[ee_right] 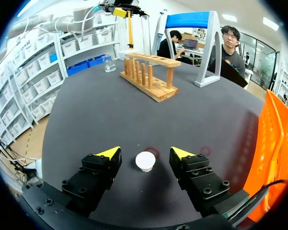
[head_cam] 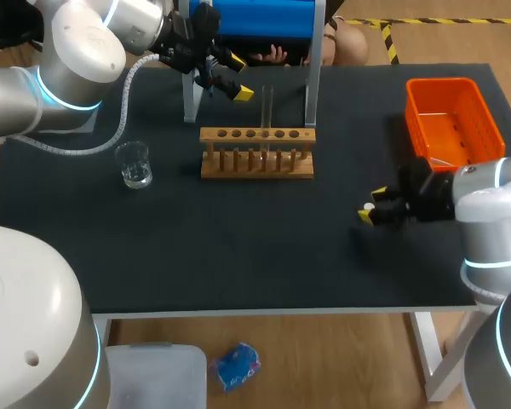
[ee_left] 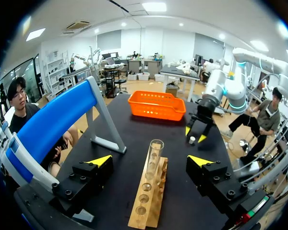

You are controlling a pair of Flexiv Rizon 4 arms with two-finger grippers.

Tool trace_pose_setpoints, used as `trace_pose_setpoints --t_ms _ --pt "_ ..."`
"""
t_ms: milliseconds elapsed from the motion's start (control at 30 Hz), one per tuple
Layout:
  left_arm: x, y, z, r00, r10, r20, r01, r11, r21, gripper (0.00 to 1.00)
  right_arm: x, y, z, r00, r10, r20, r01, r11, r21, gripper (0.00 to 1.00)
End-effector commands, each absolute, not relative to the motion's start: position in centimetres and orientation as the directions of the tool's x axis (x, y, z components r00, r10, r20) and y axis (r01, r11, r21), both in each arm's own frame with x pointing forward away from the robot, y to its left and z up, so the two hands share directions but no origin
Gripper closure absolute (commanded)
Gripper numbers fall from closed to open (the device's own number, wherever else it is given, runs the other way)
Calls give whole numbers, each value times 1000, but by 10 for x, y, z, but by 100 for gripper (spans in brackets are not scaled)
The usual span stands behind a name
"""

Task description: Invert the test tube, pick up the pipette, mount the tip to pipette, aspirate from beaker and dispense into the tube, eject the tip, return the pipette, and cap with the stopper.

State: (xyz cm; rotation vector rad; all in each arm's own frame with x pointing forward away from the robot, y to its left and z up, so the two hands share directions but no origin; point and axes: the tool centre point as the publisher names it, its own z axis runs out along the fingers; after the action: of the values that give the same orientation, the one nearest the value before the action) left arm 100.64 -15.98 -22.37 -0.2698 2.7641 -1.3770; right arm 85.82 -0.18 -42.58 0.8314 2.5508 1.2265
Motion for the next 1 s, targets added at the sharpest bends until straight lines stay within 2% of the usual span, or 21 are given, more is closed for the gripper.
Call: trace_pose_setpoints --t_ms 33,167,333,633,933,1000 --pt "1008 -159 -223 -984 -170 44 -138 593 -793 0 863 -1 -428 -825 561 70 406 502 764 35" --pt "1008 -159 -223 -984 -170 44 -138 593 -793 0 865 -1 -428 -824 562 70 407 503 762 40" --pt "1008 -159 -223 -984 -170 44 -138 593 -793 0 867 -1 -428 -825 560 72 408 503 762 54" --pt "1008 -159 -223 -984 -170 44 -138 593 -793 0 867 1 -429 -828 555 78 410 505 759 53" --pt "1008 -159 -223 -984 -170 44 -138 593 -793 0 867 2 -430 -831 551 80 410 509 757 59" --pt "1008 -159 -223 -984 -170 44 -138 593 -793 0 867 3 -430 -831 550 80 410 510 756 64"
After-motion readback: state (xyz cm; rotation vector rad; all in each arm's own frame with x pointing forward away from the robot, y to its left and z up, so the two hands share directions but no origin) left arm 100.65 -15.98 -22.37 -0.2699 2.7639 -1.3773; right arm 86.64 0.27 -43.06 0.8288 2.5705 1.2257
